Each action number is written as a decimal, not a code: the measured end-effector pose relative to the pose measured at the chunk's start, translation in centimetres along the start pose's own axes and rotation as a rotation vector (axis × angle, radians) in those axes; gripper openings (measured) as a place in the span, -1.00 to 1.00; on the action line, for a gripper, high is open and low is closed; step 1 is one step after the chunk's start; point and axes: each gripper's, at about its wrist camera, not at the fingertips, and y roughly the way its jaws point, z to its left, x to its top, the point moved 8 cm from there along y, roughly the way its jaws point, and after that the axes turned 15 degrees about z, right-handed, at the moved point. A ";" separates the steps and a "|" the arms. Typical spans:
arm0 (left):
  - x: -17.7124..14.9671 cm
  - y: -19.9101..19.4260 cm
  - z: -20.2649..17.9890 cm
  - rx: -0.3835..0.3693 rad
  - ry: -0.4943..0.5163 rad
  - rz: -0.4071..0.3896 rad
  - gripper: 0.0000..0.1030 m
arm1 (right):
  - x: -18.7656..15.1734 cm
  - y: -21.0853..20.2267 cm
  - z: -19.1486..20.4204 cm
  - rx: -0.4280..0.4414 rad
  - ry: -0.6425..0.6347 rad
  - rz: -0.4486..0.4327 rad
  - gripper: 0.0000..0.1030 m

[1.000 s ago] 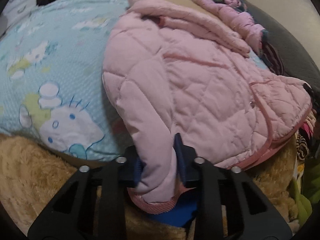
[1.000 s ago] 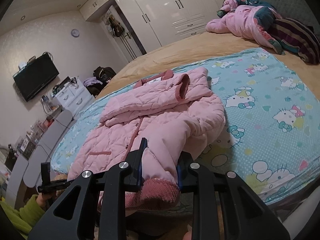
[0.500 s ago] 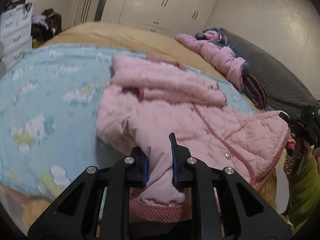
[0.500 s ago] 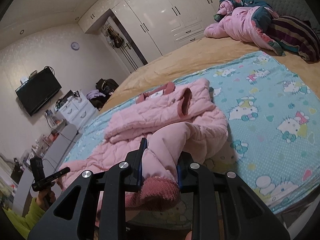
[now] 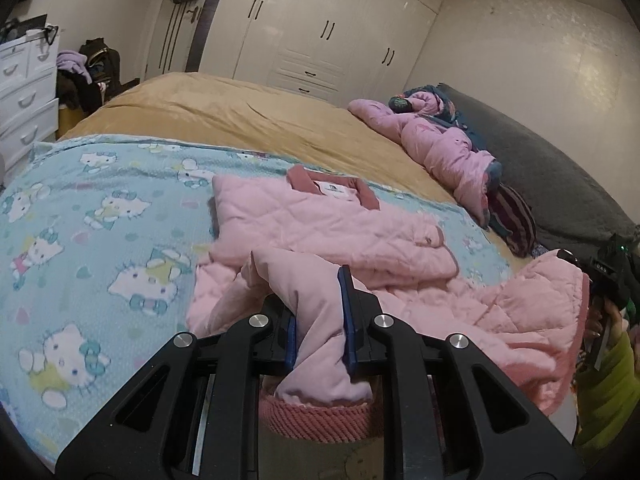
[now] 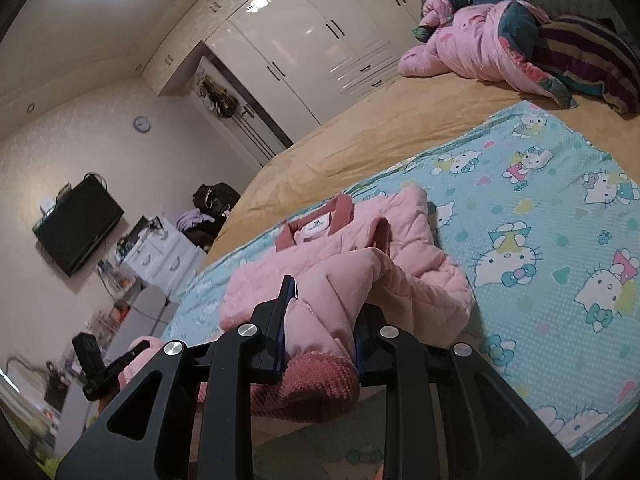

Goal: Fold large clothes

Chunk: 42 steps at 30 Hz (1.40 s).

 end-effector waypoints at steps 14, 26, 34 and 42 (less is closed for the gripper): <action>6.2 2.5 1.9 0.043 -0.064 -0.002 -0.80 | 6.6 4.5 -0.5 -0.043 0.050 0.005 -0.56; 9.9 6.1 4.5 0.080 -0.122 -0.041 -0.80 | 10.1 8.1 -2.5 -0.196 0.059 -0.017 -0.56; 11.2 9.5 6.0 0.091 -0.095 -0.027 -0.76 | 10.6 10.1 -4.4 -0.228 0.086 0.004 -0.51; 11.6 12.4 7.1 0.055 -0.092 0.017 -0.76 | 11.3 12.3 -5.6 -0.241 0.126 0.049 -0.39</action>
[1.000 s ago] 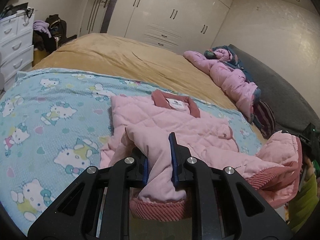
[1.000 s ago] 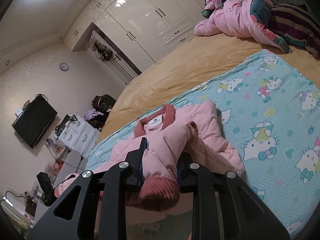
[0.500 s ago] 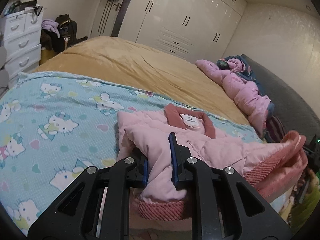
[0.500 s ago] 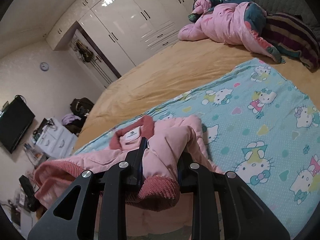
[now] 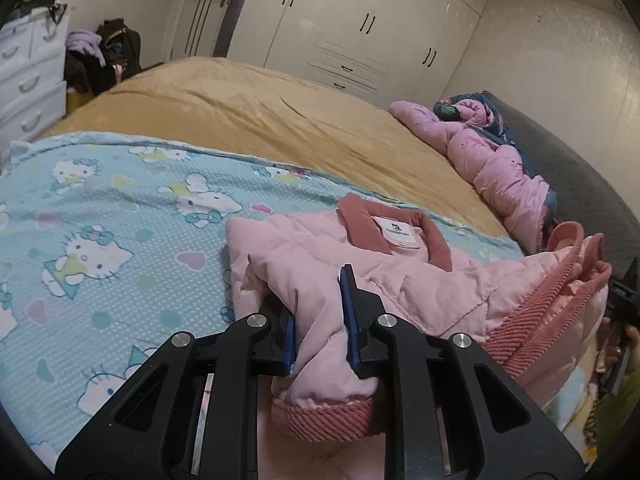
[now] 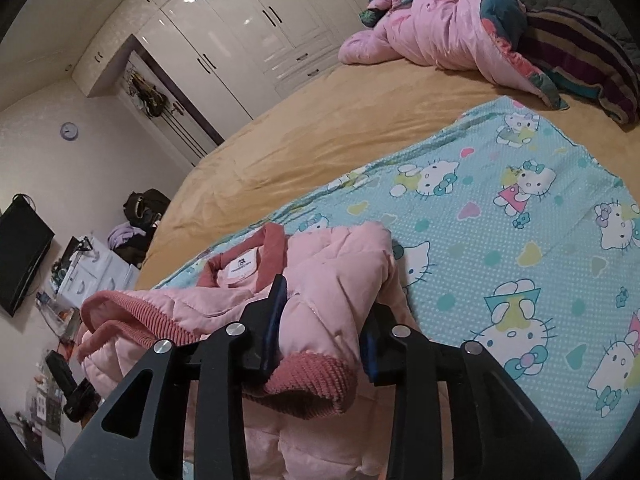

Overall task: Fold large clothes
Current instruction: 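Lift the hem with both grippers and fold it toward the collar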

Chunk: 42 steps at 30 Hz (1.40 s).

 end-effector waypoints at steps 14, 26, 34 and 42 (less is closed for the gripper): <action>-0.2 1.2 0.5 -0.036 0.002 0.025 -0.75 | 2.0 -0.4 0.8 0.190 0.080 -0.046 0.77; 0.1 0.6 0.5 -0.084 -0.026 0.015 -0.54 | -7.5 6.6 10.2 -0.076 -0.447 0.120 0.85; 0.7 -2.0 -1.0 -0.177 -0.003 -0.050 0.27 | -8.8 12.5 9.2 -0.147 -0.411 0.221 0.92; 1.3 -4.3 -1.3 -0.197 -0.006 -0.114 0.36 | -7.6 12.5 8.7 -0.137 -0.403 0.218 0.92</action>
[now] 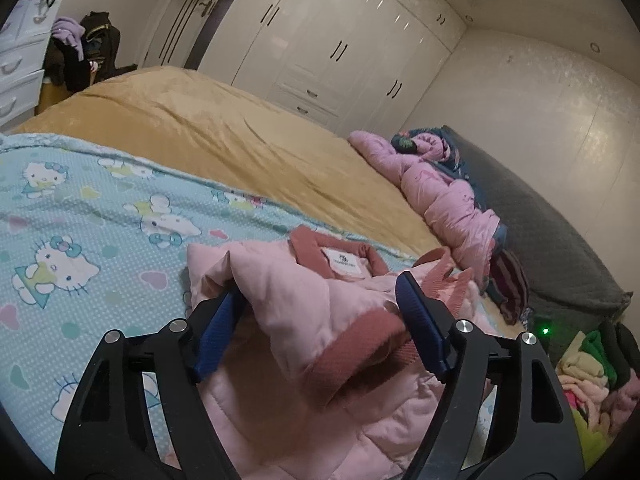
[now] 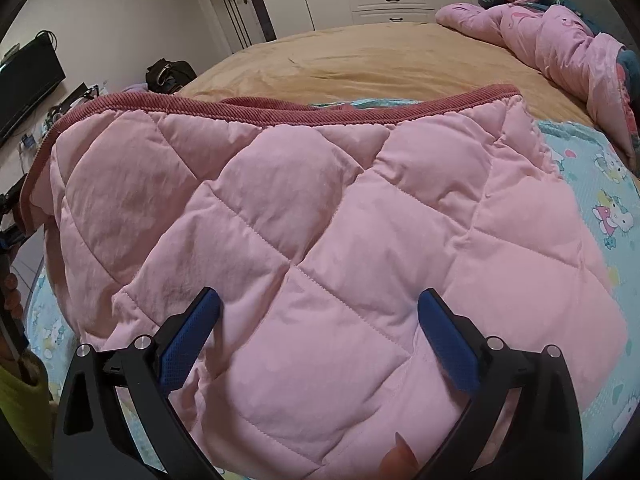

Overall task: Fold large clothes
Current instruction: 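Lift the hem with both grippers and fold it toward the collar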

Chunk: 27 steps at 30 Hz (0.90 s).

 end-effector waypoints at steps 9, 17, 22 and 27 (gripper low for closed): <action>1.9 -5.1 1.5 0.159 0.033 -0.163 0.82 | 1.3 -4.1 -5.9 -0.066 0.111 -0.128 0.91; -1.4 2.7 8.4 0.193 -0.075 0.137 0.82 | 3.5 -4.1 -10.9 -0.180 0.148 -0.110 0.91; -3.2 6.5 8.9 0.198 -0.042 0.253 0.82 | 4.4 -1.3 -12.2 -0.201 0.116 -0.046 0.77; -4.5 8.1 5.9 0.282 0.131 0.284 0.13 | 4.3 0.1 -12.3 -0.243 0.094 -0.061 0.13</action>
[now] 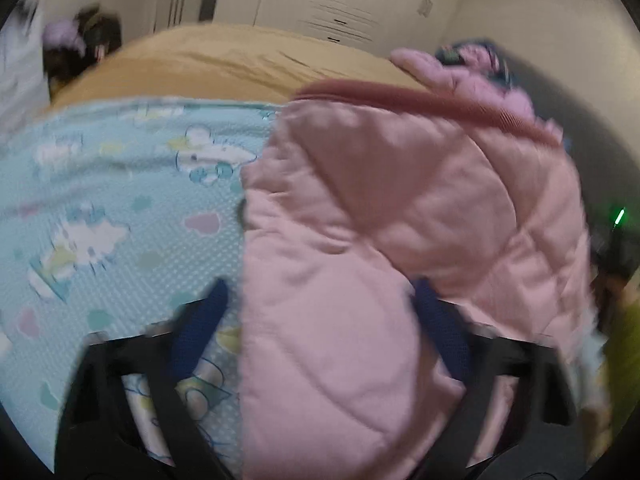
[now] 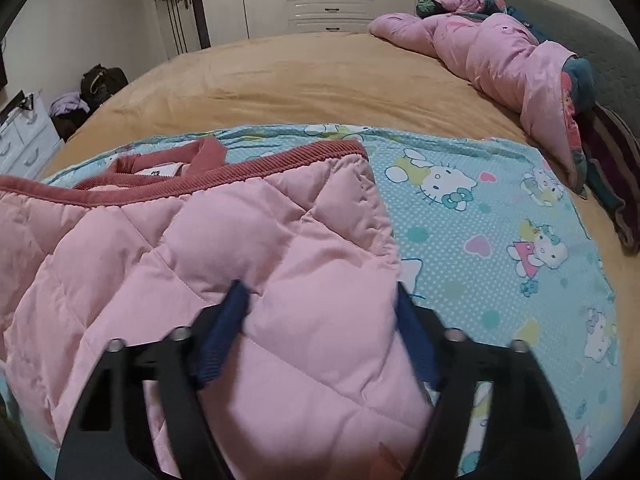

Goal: Fold large clothes

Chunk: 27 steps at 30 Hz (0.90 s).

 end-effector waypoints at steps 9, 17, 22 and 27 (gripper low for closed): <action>1.3 -3.2 -0.5 0.028 0.022 -0.153 -0.87 | 0.6 -5.6 -1.8 0.040 0.100 -0.176 -0.63; 5.1 -8.3 0.0 0.001 -0.039 -0.348 -0.88 | 5.9 -12.7 -2.4 0.145 0.126 -0.368 -0.68; 7.8 -6.8 0.9 0.029 -0.026 -0.333 -0.88 | 8.6 -10.6 -2.5 0.165 0.172 -0.350 -0.69; 8.3 -4.8 1.8 0.023 -0.051 -0.286 -0.88 | 10.0 -6.6 -3.0 0.156 0.228 -0.291 -0.70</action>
